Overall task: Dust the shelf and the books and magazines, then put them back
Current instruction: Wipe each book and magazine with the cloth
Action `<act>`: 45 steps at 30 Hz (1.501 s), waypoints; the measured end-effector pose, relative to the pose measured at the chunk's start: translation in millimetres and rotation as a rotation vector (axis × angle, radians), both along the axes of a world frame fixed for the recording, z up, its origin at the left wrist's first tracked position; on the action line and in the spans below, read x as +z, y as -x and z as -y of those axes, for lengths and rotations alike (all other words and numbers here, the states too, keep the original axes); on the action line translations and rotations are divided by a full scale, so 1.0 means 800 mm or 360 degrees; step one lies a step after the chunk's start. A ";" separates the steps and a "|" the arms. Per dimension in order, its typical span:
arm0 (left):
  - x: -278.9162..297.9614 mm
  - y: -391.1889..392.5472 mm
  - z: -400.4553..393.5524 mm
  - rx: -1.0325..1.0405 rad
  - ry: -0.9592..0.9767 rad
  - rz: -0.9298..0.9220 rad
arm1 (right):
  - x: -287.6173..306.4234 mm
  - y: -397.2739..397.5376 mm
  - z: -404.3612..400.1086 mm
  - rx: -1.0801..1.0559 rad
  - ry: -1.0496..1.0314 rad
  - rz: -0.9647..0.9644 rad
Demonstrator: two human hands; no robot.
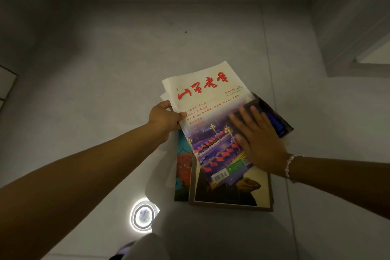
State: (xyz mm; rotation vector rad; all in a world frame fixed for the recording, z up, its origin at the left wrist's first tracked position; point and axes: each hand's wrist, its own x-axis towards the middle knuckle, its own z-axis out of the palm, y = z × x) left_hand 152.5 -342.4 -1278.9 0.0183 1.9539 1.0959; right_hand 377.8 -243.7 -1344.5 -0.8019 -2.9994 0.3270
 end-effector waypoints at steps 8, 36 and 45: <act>0.001 0.008 0.012 -0.0068 0.0031 -0.0015 | 0.003 0.004 -0.034 0.0320 0.0084 0.0041; 0.058 -0.007 0.007 -0.0259 -0.0728 0.0455 | 0.137 0.126 0.019 -0.0318 0.1240 -0.0523; 0.042 -0.009 -0.001 -0.0123 -0.0511 0.0208 | 0.178 0.098 -0.022 -0.0680 0.1925 -0.0738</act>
